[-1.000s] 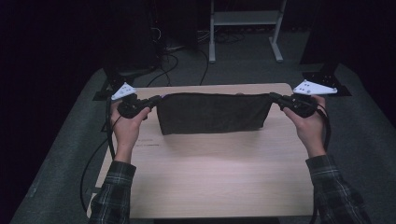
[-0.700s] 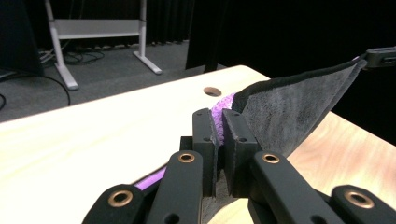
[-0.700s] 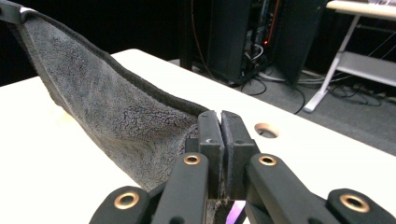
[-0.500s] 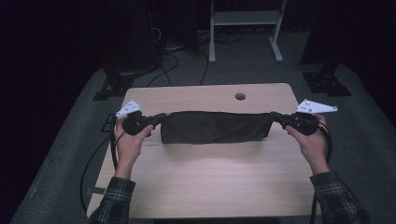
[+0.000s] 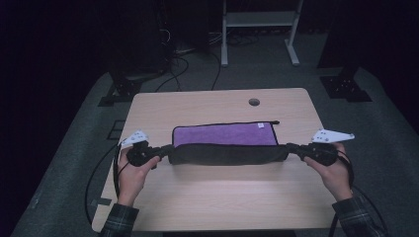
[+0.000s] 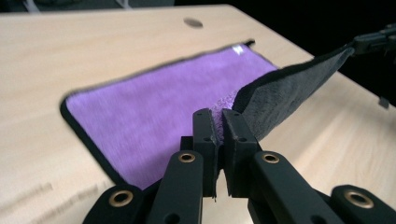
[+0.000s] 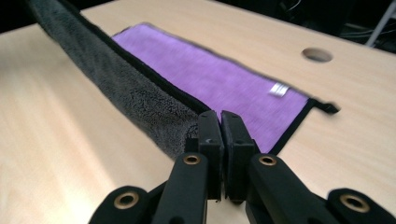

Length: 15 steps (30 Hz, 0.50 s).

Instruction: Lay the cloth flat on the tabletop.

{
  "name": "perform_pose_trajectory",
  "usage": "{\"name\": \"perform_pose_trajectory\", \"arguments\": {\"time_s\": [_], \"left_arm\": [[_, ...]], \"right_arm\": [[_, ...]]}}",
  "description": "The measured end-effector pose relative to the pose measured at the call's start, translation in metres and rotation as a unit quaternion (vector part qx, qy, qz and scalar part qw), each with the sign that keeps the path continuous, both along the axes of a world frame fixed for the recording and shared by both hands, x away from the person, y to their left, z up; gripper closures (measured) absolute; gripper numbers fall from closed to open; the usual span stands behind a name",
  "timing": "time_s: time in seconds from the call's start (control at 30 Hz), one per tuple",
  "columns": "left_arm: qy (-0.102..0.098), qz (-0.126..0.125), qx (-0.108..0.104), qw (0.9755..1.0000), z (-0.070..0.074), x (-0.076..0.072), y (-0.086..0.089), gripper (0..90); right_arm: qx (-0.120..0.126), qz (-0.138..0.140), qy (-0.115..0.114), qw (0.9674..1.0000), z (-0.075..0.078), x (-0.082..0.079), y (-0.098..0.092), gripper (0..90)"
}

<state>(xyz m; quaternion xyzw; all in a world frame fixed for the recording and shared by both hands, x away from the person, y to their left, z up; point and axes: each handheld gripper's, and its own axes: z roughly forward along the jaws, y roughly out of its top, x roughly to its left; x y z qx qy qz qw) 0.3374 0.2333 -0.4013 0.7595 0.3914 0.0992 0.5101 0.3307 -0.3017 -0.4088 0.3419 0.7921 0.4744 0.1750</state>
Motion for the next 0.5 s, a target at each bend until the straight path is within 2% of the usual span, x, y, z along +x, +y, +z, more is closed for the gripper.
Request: {"name": "perform_pose_trajectory", "arguments": {"time_s": [0.03, 0.1, 0.17, 0.2, 0.3, 0.37, 0.43, 0.47, 0.5], "left_arm": [[0.003, 0.000, 0.001, 1.0000, -0.003, -0.004, 0.000, 85.0], [0.014, -0.009, 0.005, 0.9998, -0.011, -0.015, 0.002, 85.0], [0.019, -0.012, 0.008, 0.9997, -0.013, -0.018, 0.002, 84.9], [0.026, -0.014, 0.011, 0.9995, -0.019, -0.023, 0.003, 84.9], [0.037, -0.021, 0.017, 0.9990, -0.025, -0.028, 0.004, 84.9], [0.043, -0.025, 0.023, 0.9985, -0.029, -0.032, 0.003, 84.7], [0.055, -0.031, 0.030, 0.9976, -0.033, -0.036, 0.003, 84.7], [0.062, -0.035, 0.038, 0.9967, -0.036, -0.039, 0.002, 84.6], [0.062, -0.035, 0.038, 0.9967, -0.036, -0.039, 0.002, 84.5]], "right_arm": [[0.000, 0.000, 0.000, 1.0000, 0.000, 0.000, 0.000, 87.2], [-0.003, 0.008, 0.007, 0.9999, -0.005, -0.011, 0.000, 87.1], [-0.005, 0.011, 0.010, 0.9999, -0.009, -0.015, -0.001, 87.2], [-0.008, 0.018, 0.022, 0.9996, -0.015, -0.022, 0.000, 87.2], [-0.014, 0.023, 0.031, 0.9992, -0.022, -0.027, 0.000, 87.1], [-0.026, 0.030, 0.050, 0.9980, -0.032, -0.035, 0.001, 87.2], [-0.031, 0.032, 0.053, 0.9976, -0.036, -0.037, 0.001, 87.1], [-0.035, 0.036, 0.063, 0.9967, -0.041, -0.042, 0.000, 87.0], [-0.038, 0.038, 0.066, 0.9964, -0.043, -0.043, 0.000, 87.0]]}}
